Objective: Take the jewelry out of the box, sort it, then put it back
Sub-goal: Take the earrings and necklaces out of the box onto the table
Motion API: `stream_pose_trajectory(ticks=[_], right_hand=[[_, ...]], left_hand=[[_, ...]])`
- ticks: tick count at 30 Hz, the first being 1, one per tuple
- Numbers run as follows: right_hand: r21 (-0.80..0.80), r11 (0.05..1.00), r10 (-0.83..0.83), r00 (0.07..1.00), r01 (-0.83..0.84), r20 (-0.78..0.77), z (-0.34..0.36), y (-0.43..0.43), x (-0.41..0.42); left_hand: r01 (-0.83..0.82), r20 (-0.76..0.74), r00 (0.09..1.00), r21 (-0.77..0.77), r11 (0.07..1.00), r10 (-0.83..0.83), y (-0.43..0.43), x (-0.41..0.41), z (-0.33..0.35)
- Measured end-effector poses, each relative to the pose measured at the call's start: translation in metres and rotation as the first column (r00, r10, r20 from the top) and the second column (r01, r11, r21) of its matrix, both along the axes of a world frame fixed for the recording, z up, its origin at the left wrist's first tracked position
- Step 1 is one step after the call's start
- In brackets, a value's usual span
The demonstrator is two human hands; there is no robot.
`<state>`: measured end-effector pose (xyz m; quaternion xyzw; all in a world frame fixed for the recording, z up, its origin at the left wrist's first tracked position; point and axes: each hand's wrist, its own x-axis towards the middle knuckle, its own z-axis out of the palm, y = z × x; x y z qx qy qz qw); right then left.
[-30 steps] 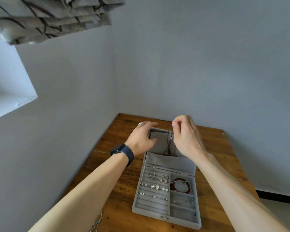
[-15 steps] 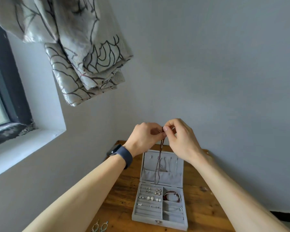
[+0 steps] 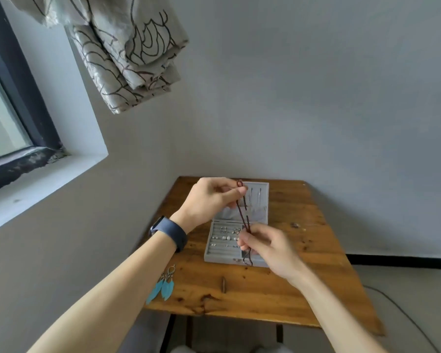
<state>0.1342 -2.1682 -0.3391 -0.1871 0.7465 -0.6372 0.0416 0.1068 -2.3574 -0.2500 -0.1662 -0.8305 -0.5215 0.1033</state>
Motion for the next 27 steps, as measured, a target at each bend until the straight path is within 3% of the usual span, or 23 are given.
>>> stream_pose_trajectory(ticks=[5, 8, 10, 14, 18, 22, 27], right_hand=[[-0.171, 0.984, -0.005, 0.97, 0.047, 0.241, -0.055, 0.011, 0.034], [-0.304, 0.936, -0.039, 0.908, 0.179, 0.416, -0.078, 0.012, 0.045], [-0.325, 0.92, -0.044, 0.88, 0.221, 0.474, -0.093, 0.014, 0.052], [-0.35, 0.901, -0.017, 0.829, 0.255, 0.558, -0.119, 0.026, 0.067], [-0.274, 0.918, -0.08, 0.81, 0.287, 0.581, -0.137, 0.041, 0.078], [-0.229, 0.92, -0.149, 0.823, 0.319, 0.549, -0.146, 0.05, 0.084], [-0.345, 0.832, -0.132, 0.759, 0.434, 0.637, -0.15, 0.048, 0.082]], left_hand=[[-0.008, 0.283, 0.951, 0.423, 0.906, -0.123, -0.011, 0.012, -0.041], [-0.046, 0.386, 0.902, 0.533, 0.845, -0.194, -0.015, 0.016, -0.062], [-0.094, 0.434, 0.887, 0.51, 0.855, -0.161, -0.017, 0.018, -0.074], [-0.131, 0.448, 0.894, 0.318, 0.939, -0.027, -0.026, 0.021, -0.093], [-0.206, 0.456, 0.887, 0.269, 0.941, 0.064, -0.043, 0.018, -0.104], [-0.217, 0.435, 0.882, 0.032, 0.976, 0.182, -0.054, 0.016, -0.114], [-0.177, 0.545, 0.836, 0.154, 0.972, 0.066, -0.053, 0.023, -0.129]])
